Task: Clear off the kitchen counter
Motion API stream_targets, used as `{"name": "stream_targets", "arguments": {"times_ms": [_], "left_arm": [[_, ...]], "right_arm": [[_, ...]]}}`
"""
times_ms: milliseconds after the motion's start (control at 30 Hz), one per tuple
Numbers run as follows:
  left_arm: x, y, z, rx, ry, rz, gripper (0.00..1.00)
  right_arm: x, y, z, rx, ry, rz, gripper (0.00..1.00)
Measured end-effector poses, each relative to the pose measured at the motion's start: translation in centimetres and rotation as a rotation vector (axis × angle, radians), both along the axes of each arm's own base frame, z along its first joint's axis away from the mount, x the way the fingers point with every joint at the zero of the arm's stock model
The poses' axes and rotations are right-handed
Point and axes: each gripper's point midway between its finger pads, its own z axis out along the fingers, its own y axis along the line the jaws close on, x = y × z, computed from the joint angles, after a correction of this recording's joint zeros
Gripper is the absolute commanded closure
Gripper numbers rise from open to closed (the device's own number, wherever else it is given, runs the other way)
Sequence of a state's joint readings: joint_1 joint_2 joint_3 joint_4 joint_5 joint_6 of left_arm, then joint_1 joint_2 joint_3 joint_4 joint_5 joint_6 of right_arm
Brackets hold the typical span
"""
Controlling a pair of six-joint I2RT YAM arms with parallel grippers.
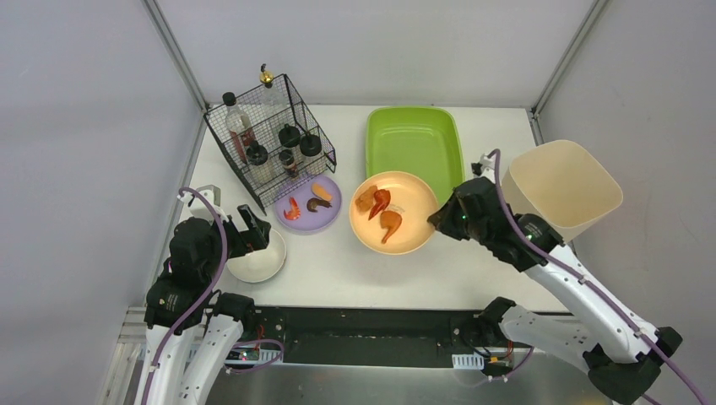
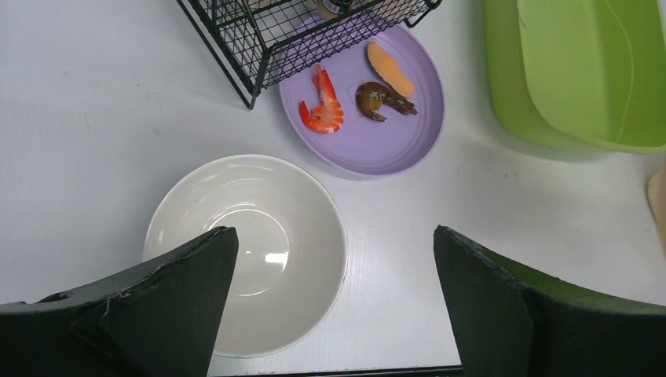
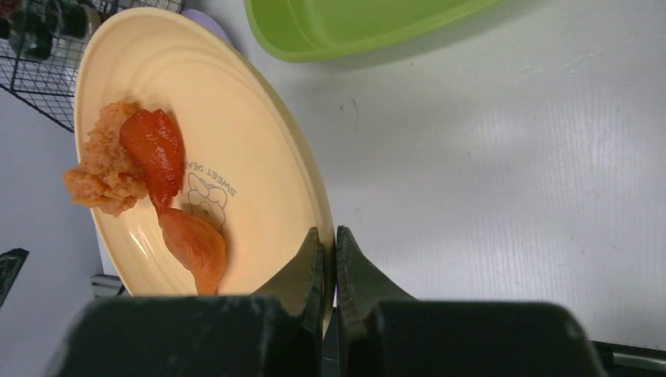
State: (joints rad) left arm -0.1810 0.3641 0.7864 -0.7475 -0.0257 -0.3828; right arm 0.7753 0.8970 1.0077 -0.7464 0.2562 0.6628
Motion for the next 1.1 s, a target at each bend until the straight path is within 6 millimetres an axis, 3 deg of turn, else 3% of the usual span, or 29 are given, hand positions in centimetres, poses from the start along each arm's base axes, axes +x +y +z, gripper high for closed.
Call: {"name": "stream_targets", "arguments": {"times_ms": [367, 567, 733, 1100], "left_arm": [[-0.1, -0.5, 0.0, -0.012, 0.0, -0.024, 0.0], [-0.3, -0.9, 0.2, -0.023, -0.005, -0.047, 0.0], [-0.4, -1.3, 0.2, -0.033, -0.004, -0.069, 0.0], [-0.6, -2.2, 0.2, -0.055, 0.003, -0.116, 0.0]], "right_arm": [[2.1, -5.5, 7.7, -0.014, -0.048, -0.163, 1.0], [3.4, -9.6, 11.4, -0.014, -0.083, -0.308, 1.0], [4.0, -12.6, 12.7, -0.01, -0.089, -0.432, 1.0], [3.7, -19.0, 13.7, -0.029, -0.09, -0.712, 1.0]]}}
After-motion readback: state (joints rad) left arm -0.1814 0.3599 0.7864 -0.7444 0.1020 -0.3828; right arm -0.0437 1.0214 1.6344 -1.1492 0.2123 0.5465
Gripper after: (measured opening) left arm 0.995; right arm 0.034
